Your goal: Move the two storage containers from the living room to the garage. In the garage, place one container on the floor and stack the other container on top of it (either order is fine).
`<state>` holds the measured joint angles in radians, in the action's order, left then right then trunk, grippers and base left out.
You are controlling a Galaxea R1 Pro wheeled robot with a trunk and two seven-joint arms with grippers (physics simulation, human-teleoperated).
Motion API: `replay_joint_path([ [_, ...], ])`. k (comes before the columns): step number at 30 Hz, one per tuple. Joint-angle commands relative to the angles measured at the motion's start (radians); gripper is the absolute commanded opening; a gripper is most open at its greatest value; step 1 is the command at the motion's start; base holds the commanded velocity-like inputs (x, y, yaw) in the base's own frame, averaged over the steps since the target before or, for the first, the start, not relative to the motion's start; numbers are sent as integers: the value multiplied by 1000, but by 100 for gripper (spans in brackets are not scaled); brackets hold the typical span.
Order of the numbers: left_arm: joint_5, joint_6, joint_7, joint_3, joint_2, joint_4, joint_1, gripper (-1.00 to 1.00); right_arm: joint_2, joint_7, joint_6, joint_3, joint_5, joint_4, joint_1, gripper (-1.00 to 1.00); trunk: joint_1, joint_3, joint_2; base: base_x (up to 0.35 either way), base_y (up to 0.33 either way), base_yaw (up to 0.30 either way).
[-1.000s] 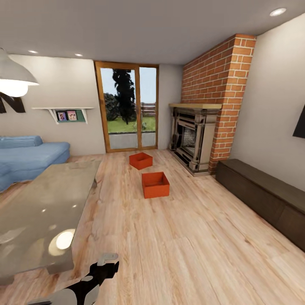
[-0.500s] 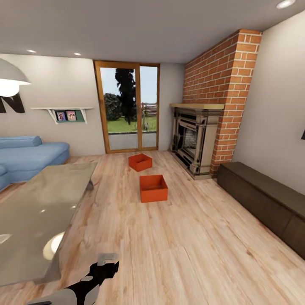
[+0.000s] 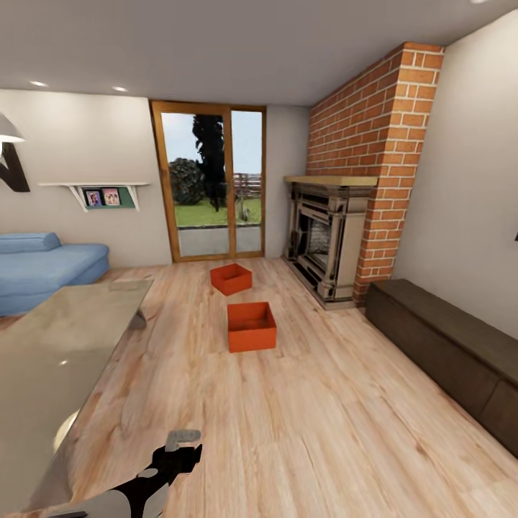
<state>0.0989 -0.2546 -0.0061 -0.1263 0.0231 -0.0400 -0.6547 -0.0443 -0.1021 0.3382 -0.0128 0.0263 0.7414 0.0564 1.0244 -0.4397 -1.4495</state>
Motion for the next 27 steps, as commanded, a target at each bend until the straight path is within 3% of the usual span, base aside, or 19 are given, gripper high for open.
replay_joint_path([
  [1, 10, -6, 0, -9, 0, -4, -2, 100, 0, -4, 1, 1, 3, 1, 0, 100, 1, -1, 0, 301, -183, 0],
  [9, 10, -6, 0, -9, -2, -4, -2, 100, 0, -5, 1, 1, 3, 1, 0, 100, 1, -1, 0, 310, -153, 13],
  [17, 10, -6, 0, -9, -5, -4, -2, 100, 0, -5, 1, 1, 3, 1, 0, 100, 1, -1, 0, 328, -18, 227],
  [27, 10, -6, 0, -9, -1, -4, -2, 100, 0, -4, 1, 1, 3, 1, 0, 100, 1, -1, 0, 330, -37, 17],
])
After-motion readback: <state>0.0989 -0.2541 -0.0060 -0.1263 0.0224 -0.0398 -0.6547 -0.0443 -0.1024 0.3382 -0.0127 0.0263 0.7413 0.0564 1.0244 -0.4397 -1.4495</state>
